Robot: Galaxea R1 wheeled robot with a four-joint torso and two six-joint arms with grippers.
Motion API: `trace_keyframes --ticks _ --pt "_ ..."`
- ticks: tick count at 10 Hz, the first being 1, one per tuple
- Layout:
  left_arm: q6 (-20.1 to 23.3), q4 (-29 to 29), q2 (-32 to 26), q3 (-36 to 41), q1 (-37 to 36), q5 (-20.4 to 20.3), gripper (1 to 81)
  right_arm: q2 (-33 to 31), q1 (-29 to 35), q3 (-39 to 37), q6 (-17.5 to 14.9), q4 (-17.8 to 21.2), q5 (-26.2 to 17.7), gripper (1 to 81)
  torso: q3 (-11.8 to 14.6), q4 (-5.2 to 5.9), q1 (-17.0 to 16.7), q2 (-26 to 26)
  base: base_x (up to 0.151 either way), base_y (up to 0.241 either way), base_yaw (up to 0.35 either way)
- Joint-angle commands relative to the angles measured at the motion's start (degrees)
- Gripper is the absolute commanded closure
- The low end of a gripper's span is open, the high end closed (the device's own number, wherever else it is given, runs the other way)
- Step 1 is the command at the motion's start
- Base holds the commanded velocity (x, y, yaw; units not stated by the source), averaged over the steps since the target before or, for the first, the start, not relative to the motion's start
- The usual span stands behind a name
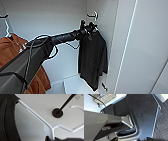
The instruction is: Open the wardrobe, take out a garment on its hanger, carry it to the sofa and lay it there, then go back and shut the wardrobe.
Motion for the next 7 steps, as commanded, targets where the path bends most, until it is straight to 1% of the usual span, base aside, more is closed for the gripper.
trace_keyframes --ticks 1,2,3,4,5,6,7 --pt "0.89 2.11 -3.14 2.95 -15.23 -2.95 81.1 0.67 1.78 0.33 -0.09 0.58 -2.66 1.0 0.00 0.00 0.00 0.00 0.000 0.000 0.000" --pt "0.89 2.20 -4.11 3.83 -15.41 -2.69 81.1 0.67 1.77 0.33 -0.09 0.41 -2.48 1.0 0.00 0.00 0.00 0.00 0.000 0.000 0.000" --pt "0.89 3.51 -5.59 5.22 -15.41 -2.43 81.1 0.58 1.69 0.41 -0.09 0.42 -2.13 1.0 0.00 0.00 0.00 0.00 0.000 0.000 0.000" --pt "0.81 4.05 -6.91 6.28 -15.50 -2.25 81.1 0.58 1.77 0.33 -0.09 0.41 -2.05 1.0 0.00 1.98 0.00 0.00 0.000 0.000 0.000" --pt "0.81 4.05 -7.80 7.17 -15.59 -2.25 81.1 0.49 1.78 0.33 -0.09 0.32 -1.95 1.0 0.00 5.65 0.00 0.00 0.000 0.000 0.000" --pt "0.81 4.22 -8.85 8.38 -15.58 -2.16 81.1 0.49 1.86 0.33 -0.09 0.32 -1.87 1.0 0.00 6.24 0.00 0.00 0.000 0.000 0.000" --pt "0.81 4.39 -9.56 9.44 -15.67 -1.91 81.1 0.49 1.95 0.33 -0.09 0.23 -1.87 1.0 0.00 7.53 0.00 0.00 0.000 0.000 0.000"
